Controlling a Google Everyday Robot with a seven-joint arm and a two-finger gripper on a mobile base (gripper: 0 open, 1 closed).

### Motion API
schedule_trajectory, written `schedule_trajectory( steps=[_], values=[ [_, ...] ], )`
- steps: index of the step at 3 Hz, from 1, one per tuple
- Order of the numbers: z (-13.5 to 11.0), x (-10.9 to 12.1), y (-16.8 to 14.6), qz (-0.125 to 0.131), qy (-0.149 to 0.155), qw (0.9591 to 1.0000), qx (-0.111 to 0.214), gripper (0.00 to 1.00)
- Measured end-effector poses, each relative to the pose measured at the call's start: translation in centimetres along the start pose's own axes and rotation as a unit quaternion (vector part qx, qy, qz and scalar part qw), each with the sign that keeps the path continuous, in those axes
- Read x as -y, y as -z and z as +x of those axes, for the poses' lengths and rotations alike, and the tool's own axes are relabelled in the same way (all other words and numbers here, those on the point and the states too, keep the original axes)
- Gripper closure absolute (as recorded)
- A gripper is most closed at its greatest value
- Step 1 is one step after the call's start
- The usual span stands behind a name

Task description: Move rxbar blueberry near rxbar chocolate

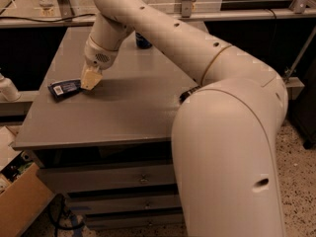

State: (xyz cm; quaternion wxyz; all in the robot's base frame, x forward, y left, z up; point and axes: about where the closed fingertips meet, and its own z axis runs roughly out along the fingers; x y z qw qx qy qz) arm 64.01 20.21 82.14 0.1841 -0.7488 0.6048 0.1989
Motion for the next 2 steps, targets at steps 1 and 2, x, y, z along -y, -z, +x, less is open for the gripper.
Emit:
schedule_trajectory(
  steps=[1, 2],
  values=[
    [0.7, -0.2, 3.6, 0.033, 0.002, 0.9995, 0.000, 1.00],
    [2.0, -0.6, 9.9, 0.089, 0.004, 0.9961, 0.002, 1.00]
  ],
)
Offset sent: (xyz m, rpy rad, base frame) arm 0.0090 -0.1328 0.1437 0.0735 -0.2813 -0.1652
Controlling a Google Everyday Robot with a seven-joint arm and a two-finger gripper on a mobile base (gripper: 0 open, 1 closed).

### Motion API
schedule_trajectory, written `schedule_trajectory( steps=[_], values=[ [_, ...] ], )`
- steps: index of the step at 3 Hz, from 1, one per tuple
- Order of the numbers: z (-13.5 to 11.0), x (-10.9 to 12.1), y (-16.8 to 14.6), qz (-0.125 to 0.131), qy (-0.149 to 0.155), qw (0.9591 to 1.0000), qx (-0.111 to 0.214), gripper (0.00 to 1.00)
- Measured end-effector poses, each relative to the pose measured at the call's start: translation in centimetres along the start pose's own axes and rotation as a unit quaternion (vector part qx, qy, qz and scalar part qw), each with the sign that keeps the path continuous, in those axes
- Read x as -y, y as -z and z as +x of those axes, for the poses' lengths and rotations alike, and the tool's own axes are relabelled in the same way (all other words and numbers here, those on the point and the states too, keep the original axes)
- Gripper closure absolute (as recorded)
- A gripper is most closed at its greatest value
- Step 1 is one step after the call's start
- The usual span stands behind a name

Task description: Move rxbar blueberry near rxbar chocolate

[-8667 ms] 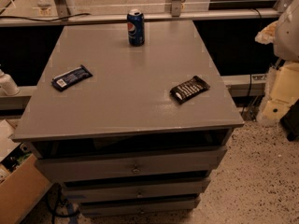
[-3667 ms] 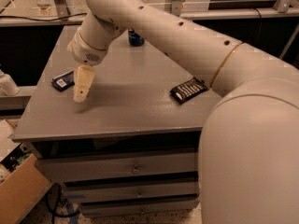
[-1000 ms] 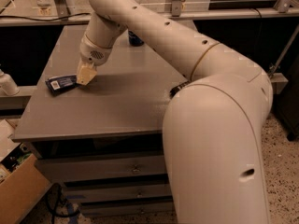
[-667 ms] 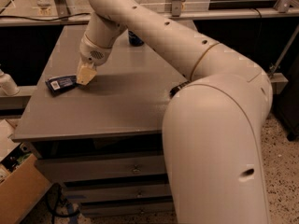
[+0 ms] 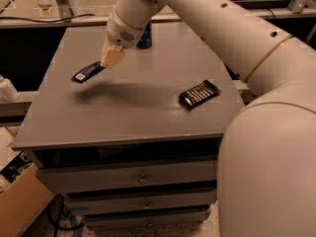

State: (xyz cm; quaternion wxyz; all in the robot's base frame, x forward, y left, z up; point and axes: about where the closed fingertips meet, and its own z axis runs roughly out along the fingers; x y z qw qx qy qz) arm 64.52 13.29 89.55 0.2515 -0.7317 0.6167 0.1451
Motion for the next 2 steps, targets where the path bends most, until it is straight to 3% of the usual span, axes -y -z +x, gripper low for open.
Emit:
schedule_trajectory(
  steps=[1, 2],
  values=[
    [1.6, -0.1, 4.8, 0.042, 0.007, 0.9990, -0.010, 1.00],
    [5.0, -0.3, 8.0, 0.075, 0.002, 0.9968, -0.030, 1.00]
  ],
)
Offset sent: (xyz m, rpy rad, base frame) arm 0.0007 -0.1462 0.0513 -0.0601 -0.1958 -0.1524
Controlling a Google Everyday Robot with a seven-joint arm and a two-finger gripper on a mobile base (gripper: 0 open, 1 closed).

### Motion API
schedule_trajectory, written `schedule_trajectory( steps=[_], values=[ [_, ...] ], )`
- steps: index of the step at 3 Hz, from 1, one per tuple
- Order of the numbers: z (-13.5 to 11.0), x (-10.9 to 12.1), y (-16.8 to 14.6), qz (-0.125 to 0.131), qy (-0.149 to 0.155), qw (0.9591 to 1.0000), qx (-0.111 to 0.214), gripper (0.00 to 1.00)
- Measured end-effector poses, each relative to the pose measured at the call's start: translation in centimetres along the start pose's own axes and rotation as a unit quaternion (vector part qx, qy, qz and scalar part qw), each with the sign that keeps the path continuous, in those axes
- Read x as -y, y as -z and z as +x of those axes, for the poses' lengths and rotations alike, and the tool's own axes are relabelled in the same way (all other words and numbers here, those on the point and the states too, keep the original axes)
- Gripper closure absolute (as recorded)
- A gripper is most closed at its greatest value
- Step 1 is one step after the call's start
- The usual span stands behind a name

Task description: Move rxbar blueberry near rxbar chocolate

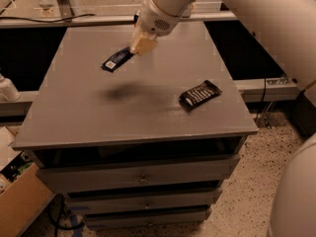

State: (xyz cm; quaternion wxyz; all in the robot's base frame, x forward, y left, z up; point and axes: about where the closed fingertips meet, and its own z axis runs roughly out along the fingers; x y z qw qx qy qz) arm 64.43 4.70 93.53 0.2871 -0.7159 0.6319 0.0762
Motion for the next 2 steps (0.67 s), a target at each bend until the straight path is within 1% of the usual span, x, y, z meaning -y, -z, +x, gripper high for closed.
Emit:
schedule_trajectory(
  steps=[1, 2],
  values=[
    [0.20, -0.01, 0.09, 0.000, -0.001, 1.0000, 0.000, 1.00],
    [0.03, -0.55, -0.50, -0.006, 0.006, 1.0000, -0.002, 1.00]
  ],
)
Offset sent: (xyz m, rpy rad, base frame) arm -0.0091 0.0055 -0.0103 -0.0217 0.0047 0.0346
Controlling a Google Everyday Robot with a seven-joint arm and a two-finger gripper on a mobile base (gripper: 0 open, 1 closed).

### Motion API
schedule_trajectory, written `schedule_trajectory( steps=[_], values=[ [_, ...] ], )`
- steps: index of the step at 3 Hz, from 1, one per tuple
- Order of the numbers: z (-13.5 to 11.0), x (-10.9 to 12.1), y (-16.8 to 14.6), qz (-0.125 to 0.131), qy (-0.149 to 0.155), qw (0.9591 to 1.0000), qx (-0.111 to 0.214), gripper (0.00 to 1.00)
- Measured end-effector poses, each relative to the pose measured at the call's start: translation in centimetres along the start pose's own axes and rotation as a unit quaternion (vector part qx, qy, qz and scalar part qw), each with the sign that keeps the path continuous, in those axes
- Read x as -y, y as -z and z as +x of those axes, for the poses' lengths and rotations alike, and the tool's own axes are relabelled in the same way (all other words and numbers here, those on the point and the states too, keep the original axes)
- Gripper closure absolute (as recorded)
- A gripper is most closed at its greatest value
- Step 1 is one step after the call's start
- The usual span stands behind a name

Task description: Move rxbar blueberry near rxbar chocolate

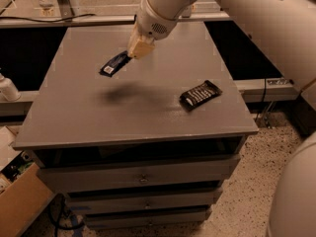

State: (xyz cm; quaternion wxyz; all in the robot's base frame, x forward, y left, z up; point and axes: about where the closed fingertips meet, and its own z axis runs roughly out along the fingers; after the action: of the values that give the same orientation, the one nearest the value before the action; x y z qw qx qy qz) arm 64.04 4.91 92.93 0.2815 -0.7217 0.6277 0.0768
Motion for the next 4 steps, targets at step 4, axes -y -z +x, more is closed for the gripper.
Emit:
schedule_trajectory(
  steps=[4],
  values=[
    [14.6, -0.9, 6.2, 0.022, -0.072, 0.9914, -0.107, 1.00]
  ],
)
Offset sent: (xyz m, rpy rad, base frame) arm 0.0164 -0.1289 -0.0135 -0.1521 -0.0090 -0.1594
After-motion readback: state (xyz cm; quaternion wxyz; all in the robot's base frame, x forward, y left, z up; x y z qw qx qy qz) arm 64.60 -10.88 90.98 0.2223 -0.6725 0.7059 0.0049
